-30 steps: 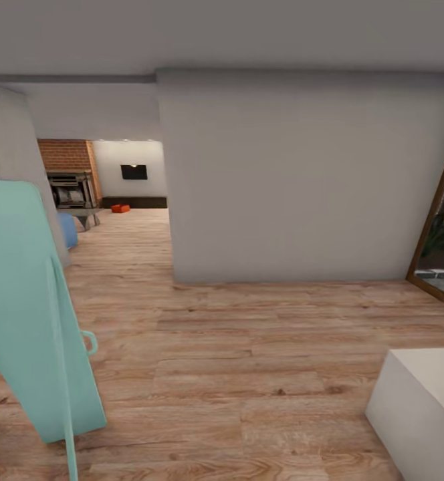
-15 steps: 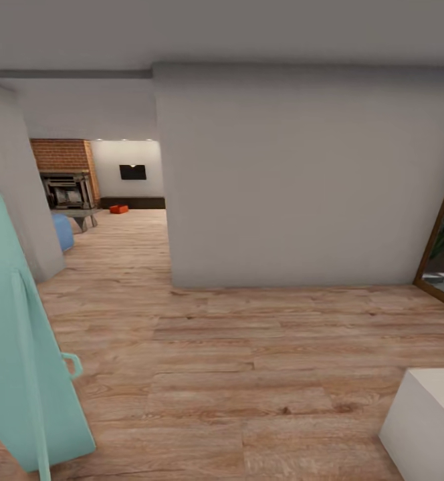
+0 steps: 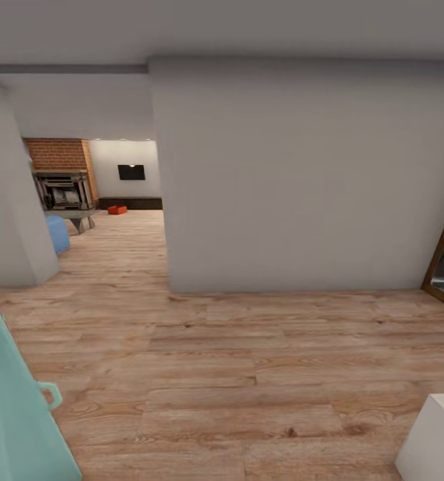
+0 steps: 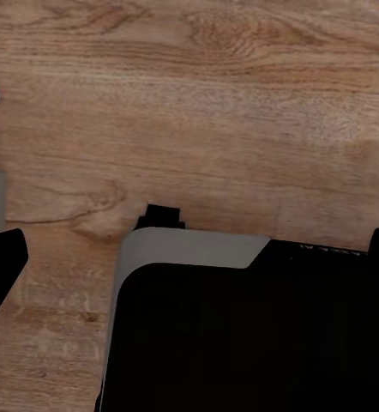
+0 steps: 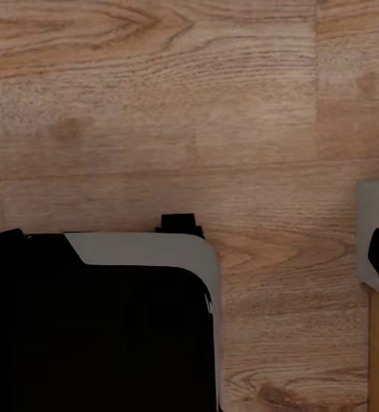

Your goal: Move the two storage containers from the living room to the garage. In the garage, place one container on the floor and stack the other container on top of it (either order is fine).

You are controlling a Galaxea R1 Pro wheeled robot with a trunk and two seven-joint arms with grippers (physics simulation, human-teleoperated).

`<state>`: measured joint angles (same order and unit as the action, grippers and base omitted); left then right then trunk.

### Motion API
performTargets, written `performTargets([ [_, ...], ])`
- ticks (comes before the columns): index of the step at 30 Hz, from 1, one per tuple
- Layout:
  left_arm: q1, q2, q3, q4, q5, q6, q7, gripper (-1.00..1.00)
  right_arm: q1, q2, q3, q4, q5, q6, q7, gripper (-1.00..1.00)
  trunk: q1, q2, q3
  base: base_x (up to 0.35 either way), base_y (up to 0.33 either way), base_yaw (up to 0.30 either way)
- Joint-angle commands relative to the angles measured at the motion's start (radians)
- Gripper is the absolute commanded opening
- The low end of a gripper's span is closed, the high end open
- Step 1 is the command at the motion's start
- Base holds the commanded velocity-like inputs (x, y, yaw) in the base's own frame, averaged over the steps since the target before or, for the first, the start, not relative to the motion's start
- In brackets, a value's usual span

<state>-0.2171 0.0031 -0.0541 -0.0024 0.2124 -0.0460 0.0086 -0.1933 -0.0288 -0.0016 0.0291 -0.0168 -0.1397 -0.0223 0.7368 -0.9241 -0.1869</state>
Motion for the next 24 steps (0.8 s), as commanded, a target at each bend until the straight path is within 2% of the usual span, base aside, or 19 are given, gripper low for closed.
performTargets([
  [1,-0.001,0.0,-0.006,0.001,0.008,-0.003,0.001,1.0,-0.001,0.0,0.0,0.003,-0.002,-0.006,-0.001,1.0,0.001,-0.001,-0.001,0.322,0.0,0.0],
  [24,-0.001,0.0,-0.007,0.001,0.008,-0.006,0.001,1.0,-0.001,0.0,-0.002,0.003,-0.008,-0.008,-0.004,1.0,0.001,-0.001,-0.001,0.322,0.0,0.0],
])
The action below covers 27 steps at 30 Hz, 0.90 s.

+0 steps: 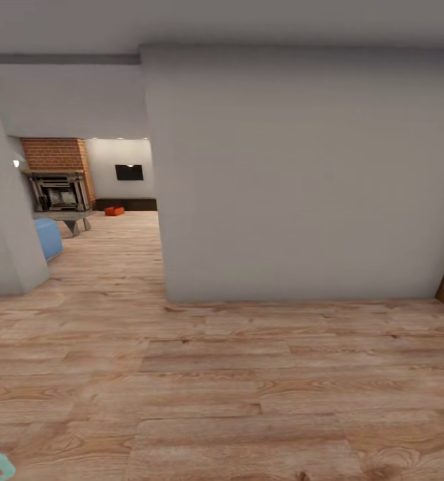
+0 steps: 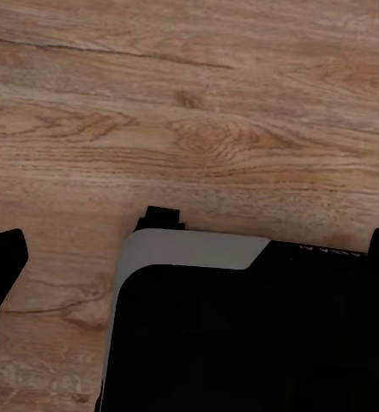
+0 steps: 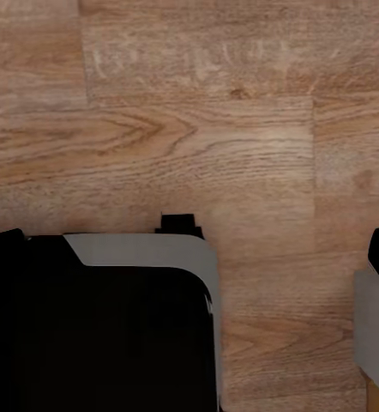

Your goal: Move the two storage containers from the living room to the garage. In the garage, place one container on the floor and stack the other container on top of it (either order is fine).

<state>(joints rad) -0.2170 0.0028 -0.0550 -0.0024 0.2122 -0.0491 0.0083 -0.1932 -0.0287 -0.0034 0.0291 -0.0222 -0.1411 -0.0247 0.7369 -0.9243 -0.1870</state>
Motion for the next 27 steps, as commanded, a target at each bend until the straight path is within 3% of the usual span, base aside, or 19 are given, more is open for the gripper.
performTargets([
  [1,-0.001,0.0,-0.006,0.001,0.008,-0.003,0.001,1.0,-0.002,0.0,0.0,0.003,-0.002,-0.006,-0.001,1.0,0.001,-0.001,-0.001,0.322,0.0,0.0],
  [15,-0.001,0.0,-0.006,0.001,0.007,-0.003,0.001,1.0,-0.001,0.007,0.0,0.003,0.007,-0.006,0.0,1.0,0.001,-0.001,-0.001,0.322,0.0,0.003],
  [27,-0.001,0.0,-0.006,0.001,0.007,-0.003,0.001,1.0,-0.002,0.006,0.002,0.003,0.008,-0.005,0.0,1.0,0.001,-0.001,-0.001,0.322,0.0,0.243],
])
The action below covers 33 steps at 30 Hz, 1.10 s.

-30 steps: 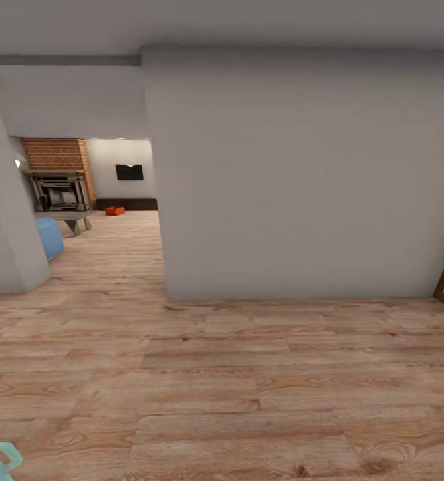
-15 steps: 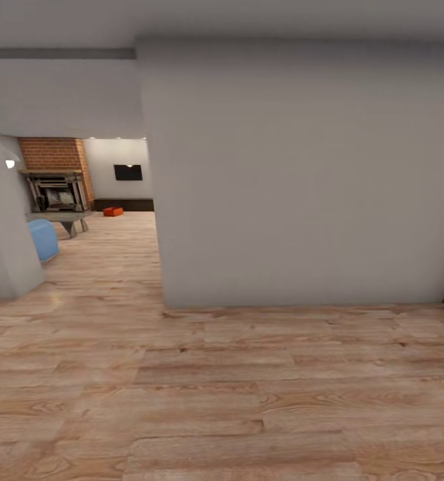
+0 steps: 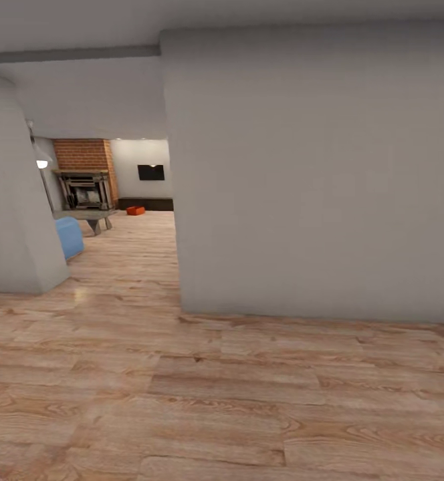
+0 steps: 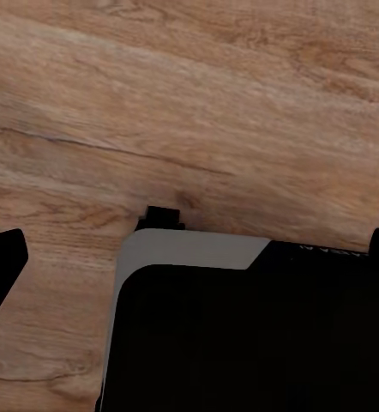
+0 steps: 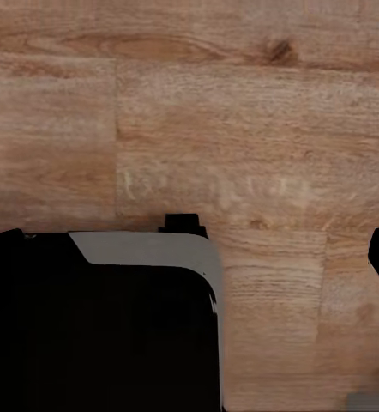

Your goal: Move the two storage containers from the living room to the garage. In the garage, place one container on the floor and stack the other container on top of it (either order is fine).

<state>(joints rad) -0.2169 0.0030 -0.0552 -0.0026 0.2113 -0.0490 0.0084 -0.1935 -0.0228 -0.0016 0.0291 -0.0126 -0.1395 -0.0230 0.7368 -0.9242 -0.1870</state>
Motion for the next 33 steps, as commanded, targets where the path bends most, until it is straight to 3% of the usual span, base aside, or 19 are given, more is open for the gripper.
performTargets([
  [1,-0.001,0.0,-0.006,0.001,0.008,-0.003,0.001,1.0,-0.001,0.0,0.0,0.003,-0.001,-0.006,-0.002,1.0,0.001,-0.001,-0.001,0.322,0.0,0.269],
  [33,-0.001,0.0,-0.006,0.001,0.008,-0.003,0.001,1.0,-0.001,0.0,0.0,0.003,-0.003,-0.007,-0.002,1.0,0.001,-0.001,-0.001,0.322,0.0,0.27],
])
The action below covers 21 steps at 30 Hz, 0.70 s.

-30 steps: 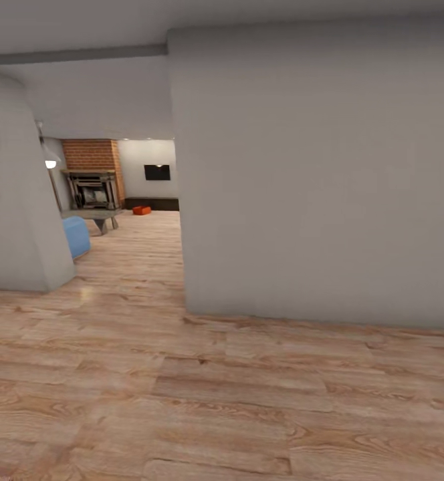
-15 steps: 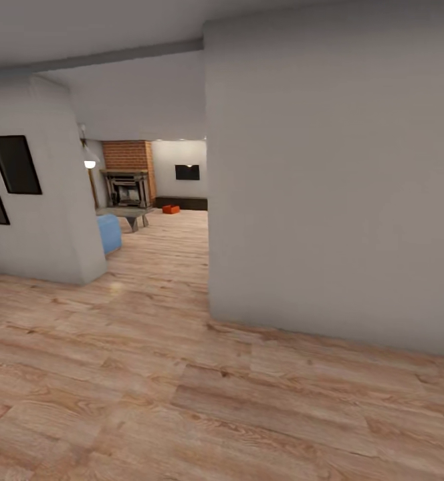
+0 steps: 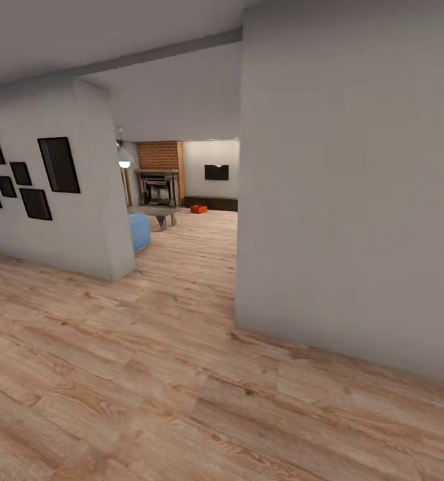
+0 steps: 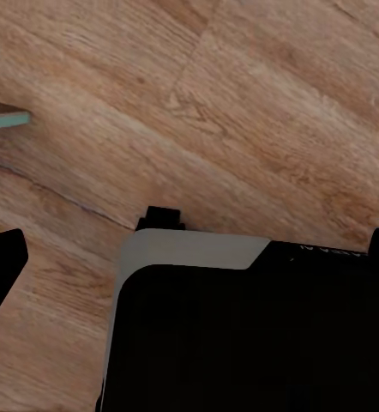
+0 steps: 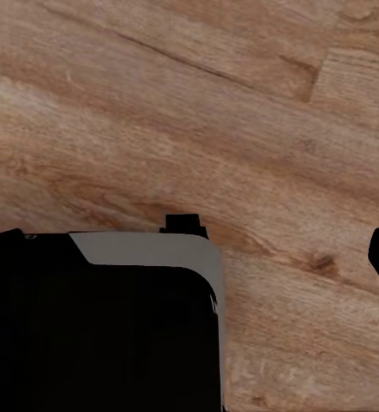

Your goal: Move the two storage containers from the living room to the garage. In the garage, place one container on the floor and stack the other container on top of it (either order is fine).

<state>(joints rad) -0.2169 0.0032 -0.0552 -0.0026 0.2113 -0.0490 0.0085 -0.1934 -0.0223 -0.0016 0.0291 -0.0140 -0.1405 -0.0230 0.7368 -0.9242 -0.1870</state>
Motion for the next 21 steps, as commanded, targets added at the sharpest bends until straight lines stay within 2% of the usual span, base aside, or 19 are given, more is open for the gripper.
performTargets([
  [1,-0.001,0.0,-0.006,0.001,0.008,-0.003,0.001,1.0,-0.001,0.0,0.0,0.003,-0.001,-0.006,-0.002,1.0,0.001,-0.001,-0.001,0.322,0.0,0.27],
  [15,-0.001,0.0,-0.006,0.001,0.009,-0.003,0.001,1.0,-0.001,0.001,0.0,0.003,-0.001,-0.007,-0.002,1.0,0.001,-0.001,-0.001,0.322,0.0,0.267],
  [21,-0.001,0.0,-0.006,0.001,0.009,-0.003,0.001,1.0,-0.001,-0.001,-0.001,0.003,-0.001,-0.007,-0.002,1.0,0.001,-0.001,-0.001,0.322,0.0,0.085],
])
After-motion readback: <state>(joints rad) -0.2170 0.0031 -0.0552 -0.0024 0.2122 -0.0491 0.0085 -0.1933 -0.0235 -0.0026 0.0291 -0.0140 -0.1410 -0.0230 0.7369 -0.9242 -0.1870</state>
